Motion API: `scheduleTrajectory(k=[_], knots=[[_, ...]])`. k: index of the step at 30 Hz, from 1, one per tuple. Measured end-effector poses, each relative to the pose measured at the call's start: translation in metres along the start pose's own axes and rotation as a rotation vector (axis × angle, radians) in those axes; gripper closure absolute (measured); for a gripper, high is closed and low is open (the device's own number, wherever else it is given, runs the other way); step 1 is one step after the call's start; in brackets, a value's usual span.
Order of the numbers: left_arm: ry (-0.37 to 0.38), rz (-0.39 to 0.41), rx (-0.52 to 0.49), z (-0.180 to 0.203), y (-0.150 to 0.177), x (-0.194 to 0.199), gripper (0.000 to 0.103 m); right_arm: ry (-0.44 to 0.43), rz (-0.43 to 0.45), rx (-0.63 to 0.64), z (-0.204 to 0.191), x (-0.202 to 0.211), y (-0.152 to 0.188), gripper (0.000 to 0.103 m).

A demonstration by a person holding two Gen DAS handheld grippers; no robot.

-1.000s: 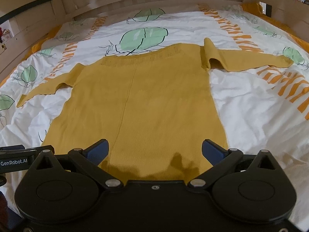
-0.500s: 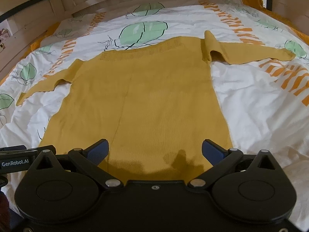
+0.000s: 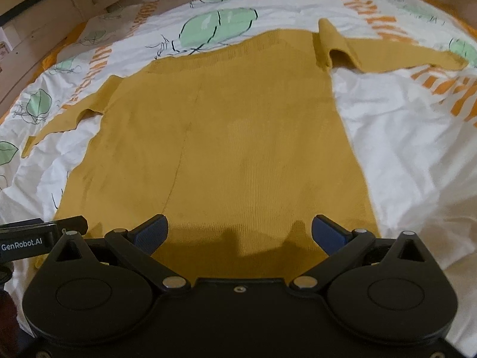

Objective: Fold small clothes
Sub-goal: 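Hold both tools above the flat yellow sweater, aiming at its sleeves, then reach the right tool to the sweater sleeve cuff and close on it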

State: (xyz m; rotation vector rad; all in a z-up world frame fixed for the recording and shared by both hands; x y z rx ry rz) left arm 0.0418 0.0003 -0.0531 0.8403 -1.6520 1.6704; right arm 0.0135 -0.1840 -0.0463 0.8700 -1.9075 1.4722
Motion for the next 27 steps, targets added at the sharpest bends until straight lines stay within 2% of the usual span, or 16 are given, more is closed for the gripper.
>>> scheduleTrajectory(k=[6,11,15,24,27], knots=[[0.006,0.024,-0.024,0.004,-0.02,-0.015,0.014,-0.083,-0.01,-0.031,0.017,-0.014,-0.016,0.0],[0.018,0.058,-0.052,0.012,-0.045,-0.028,0.014,-0.113,0.023,-0.015,0.039,-0.018,-0.048,0.0],[0.05,0.081,-0.052,0.018,-0.064,-0.039,0.014,-0.081,0.072,0.018,0.062,-0.02,-0.081,0.0],[0.12,0.112,-0.027,0.029,-0.105,-0.07,0.014,0.067,0.167,0.026,0.142,-0.028,-0.152,0.0],[0.102,0.116,-0.036,0.033,-0.116,-0.083,0.014,0.096,0.139,-0.032,0.18,-0.038,-0.174,0.0]])
Point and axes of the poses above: each gripper's, at about its wrist camera, not at the fingertips, and x roughly against the way its jaws point, z to its right, y to its underside, the point moved 2 cm from there along -x, roughly the way its jaws point, and after that the axes turned 4 degrees about z, right-handed, at the moved point
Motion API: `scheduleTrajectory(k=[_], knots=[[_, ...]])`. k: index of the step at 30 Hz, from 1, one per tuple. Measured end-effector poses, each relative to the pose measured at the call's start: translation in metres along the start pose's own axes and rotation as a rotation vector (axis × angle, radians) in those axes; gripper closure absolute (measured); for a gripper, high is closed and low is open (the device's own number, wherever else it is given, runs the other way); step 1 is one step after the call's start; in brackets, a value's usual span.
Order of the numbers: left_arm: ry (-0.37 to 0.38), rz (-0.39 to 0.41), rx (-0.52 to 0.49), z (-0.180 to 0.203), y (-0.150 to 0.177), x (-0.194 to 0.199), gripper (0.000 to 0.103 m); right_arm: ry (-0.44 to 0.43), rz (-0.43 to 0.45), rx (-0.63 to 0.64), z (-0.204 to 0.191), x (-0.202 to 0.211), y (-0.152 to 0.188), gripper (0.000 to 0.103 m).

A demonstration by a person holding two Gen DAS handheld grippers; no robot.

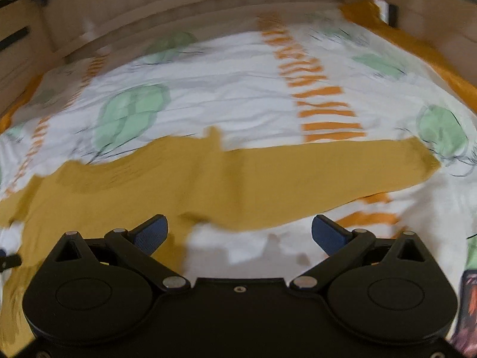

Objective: Fold small clothes
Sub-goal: 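Reach the right tool to the sweater sleeve cuff and close on it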

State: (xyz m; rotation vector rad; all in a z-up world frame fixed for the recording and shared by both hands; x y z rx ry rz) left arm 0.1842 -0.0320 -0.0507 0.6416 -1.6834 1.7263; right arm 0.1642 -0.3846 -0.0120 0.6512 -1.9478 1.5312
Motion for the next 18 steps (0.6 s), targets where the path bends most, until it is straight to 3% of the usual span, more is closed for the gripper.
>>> scheduleTrajectory(k=[9,18], knots=[[-0.038,-0.027,-0.026,0.003,-0.009,-0.039,0.014,0.203,0.047,-0.077,0.105,-0.039,-0.055,0.001],[-0.047,-0.105,-0.052,0.006,0.01,-0.073,0.013,0.25,0.038,-0.141,0.17,-0.086,-0.073,0.002]])
Point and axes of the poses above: each gripper's, at about its wrist camera, not at the fingertips, and x roughly against the way its jaws point, z to its right, y to its underside, the point moved 2 cm from there along -x, roughly the way its jaws point, and after that the axes turned 4 degrees about z, right-handed, at the moved point
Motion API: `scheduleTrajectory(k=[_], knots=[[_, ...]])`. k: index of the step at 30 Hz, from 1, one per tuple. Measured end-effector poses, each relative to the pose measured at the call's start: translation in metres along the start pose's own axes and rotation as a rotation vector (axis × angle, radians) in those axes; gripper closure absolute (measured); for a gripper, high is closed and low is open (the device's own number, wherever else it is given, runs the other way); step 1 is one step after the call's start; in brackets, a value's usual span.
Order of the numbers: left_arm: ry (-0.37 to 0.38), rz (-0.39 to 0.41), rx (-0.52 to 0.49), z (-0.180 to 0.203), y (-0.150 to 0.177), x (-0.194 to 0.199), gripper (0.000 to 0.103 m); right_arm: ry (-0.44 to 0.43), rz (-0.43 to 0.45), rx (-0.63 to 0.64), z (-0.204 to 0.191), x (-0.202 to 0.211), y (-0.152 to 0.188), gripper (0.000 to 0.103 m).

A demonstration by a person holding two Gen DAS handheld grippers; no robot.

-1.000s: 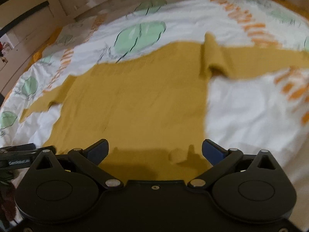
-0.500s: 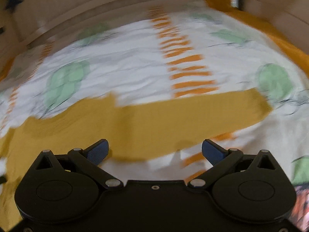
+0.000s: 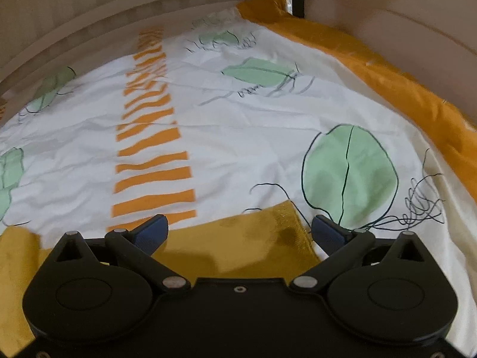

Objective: Fold small clothes
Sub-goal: 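Reach the right tool to the sweater sleeve cuff and close on it, then lift the held sleeve with the right tool, lay it across the back, open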

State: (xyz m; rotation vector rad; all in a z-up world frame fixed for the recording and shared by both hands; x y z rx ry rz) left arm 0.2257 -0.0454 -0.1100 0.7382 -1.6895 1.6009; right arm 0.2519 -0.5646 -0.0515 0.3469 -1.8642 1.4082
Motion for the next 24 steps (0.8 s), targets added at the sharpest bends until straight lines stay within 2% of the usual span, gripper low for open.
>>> scheduleTrajectory(k=[3,7,9,10,11,13,15,18,24], knots=[[0.009,0.011,-0.001,-0.002,0.003,-0.002,0.012,-0.001,-0.027,-0.03,0.008,-0.015,0.0,0.013],[0.023,0.015,-0.001,-0.006,0.003,-0.003,0.01,0.001,-0.069,-0.046,0.015,-0.032,0.003,0.019],[0.023,0.012,-0.004,-0.005,0.003,-0.004,0.009,-0.003,-0.079,-0.051,0.016,-0.035,0.005,0.032],[0.023,0.011,-0.004,-0.005,0.003,-0.004,0.008,-0.003,-0.081,-0.05,0.016,-0.034,0.005,0.045],[0.023,0.01,-0.003,-0.004,0.002,-0.005,0.008,-0.002,-0.084,-0.049,0.016,-0.033,0.006,0.065],[0.023,0.008,-0.002,-0.003,0.002,-0.005,0.007,-0.02,-0.099,-0.064,0.018,-0.031,0.006,0.09],[0.025,0.006,0.0,-0.003,0.001,-0.005,0.007,-0.021,-0.104,-0.075,0.02,-0.025,0.006,0.09],[0.034,0.005,0.003,-0.005,0.001,-0.006,0.008,-0.028,-0.066,-0.074,0.016,-0.008,0.001,0.091],[0.054,0.011,0.002,-0.009,0.001,-0.002,0.009,-0.124,0.006,-0.093,-0.011,0.042,-0.028,0.091]])
Point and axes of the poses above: each gripper's, at about its wrist camera, not at the fingertips, and x roughly against the way its jaws point, z to its right, y to its underside, the point moved 2 cm from there along -x, roughly the way its jaws point, and after that the axes turned 4 degrees about z, right-handed, at the moved point
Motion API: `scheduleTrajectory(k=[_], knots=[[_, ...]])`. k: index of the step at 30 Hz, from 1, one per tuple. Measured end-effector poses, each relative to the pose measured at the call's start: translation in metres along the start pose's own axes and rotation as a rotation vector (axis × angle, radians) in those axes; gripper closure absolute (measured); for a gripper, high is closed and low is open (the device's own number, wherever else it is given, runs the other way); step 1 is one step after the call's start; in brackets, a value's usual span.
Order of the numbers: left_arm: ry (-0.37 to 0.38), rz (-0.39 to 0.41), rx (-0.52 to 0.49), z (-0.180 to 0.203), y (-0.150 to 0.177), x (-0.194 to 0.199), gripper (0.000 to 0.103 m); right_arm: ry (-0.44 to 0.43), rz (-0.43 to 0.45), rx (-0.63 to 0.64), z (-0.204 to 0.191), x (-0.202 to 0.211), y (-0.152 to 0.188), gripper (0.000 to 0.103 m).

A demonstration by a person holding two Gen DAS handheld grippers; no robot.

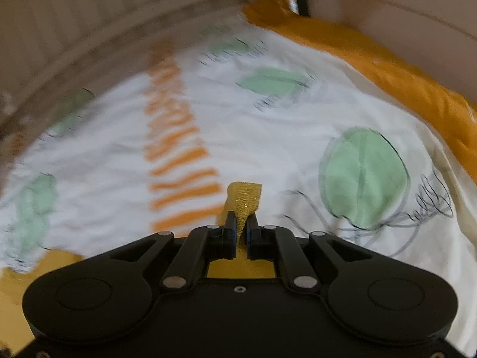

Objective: Fold small clothes
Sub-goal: 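Lift the held sleeve with the right tool, lay it across the back, open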

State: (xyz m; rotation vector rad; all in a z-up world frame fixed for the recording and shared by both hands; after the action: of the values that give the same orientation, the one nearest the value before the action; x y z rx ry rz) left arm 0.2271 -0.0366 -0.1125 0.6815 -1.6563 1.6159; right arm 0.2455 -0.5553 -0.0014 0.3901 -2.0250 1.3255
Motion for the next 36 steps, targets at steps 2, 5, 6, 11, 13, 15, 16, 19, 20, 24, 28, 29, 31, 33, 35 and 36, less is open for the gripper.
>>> scheduleTrajectory(k=[2,5,6,11,13,15,16,19,20,24,28,29,31,33,35,36], knots=[[0.009,-0.001,0.007,-0.003,-0.001,0.003,0.01,-0.055,0.016,-0.011,-0.02,0.016,-0.01,0.091],[0.019,0.006,0.02,-0.01,-0.001,0.012,0.013,-0.16,0.035,-0.031,-0.057,0.04,-0.022,0.091],[0.02,0.009,0.026,-0.014,-0.001,0.015,0.013,-0.197,0.038,-0.032,-0.072,0.046,-0.025,0.091],[0.012,0.043,0.055,-0.04,0.0,0.036,0.013,-0.373,0.009,-0.009,-0.157,0.069,-0.023,0.091],[0.0,0.056,0.063,-0.053,0.001,0.043,0.013,-0.442,-0.009,0.007,-0.194,0.074,-0.016,0.091],[-0.014,0.066,0.071,-0.067,0.003,0.049,0.013,-0.504,-0.029,0.021,-0.229,0.076,-0.006,0.091],[-0.022,0.069,0.076,-0.073,0.005,0.052,0.013,-0.531,-0.039,0.029,-0.245,0.076,0.0,0.091],[-0.045,0.075,0.09,-0.094,0.011,0.06,0.013,-0.611,-0.078,0.052,-0.296,0.071,0.022,0.091],[-0.051,0.075,0.094,-0.1,0.014,0.062,0.013,-0.634,-0.092,0.058,-0.312,0.068,0.03,0.091],[-0.077,0.067,0.115,-0.124,0.024,0.068,0.013,-0.696,-0.148,0.084,-0.37,0.052,0.07,0.09],[-0.089,0.057,0.135,-0.143,0.032,0.071,0.013,-0.7,-0.197,0.143,-0.414,0.035,0.115,0.09],[-0.093,0.056,0.138,-0.146,0.034,0.072,0.013,-0.695,-0.208,0.163,-0.422,0.032,0.126,0.089],[-0.096,0.055,0.141,-0.151,0.036,0.072,0.013,-0.683,-0.226,0.2,-0.437,0.022,0.147,0.081],[-0.096,0.052,0.142,-0.154,0.037,0.072,0.013,-0.679,-0.243,0.226,-0.447,0.011,0.167,0.079],[-0.097,0.049,0.141,-0.157,0.038,0.072,0.013,-0.687,-0.258,0.242,-0.452,0.006,0.18,0.053],[-0.098,0.048,0.141,-0.157,0.038,0.073,0.013,-0.702,-0.261,0.248,-0.452,0.005,0.186,0.046]])
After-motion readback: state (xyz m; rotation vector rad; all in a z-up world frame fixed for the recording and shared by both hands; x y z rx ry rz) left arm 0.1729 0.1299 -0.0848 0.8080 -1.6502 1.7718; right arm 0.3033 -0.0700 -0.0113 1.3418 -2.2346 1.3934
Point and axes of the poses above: each gripper's, at about its wrist camera, not at the fingertips, and x roughly against the way its jaws point, z to its right, y to its underside, the point moved 2 cm from there along -x, roughly the way its jaws point, and after that the axes turned 4 degrees about z, right-handed, at the moved point
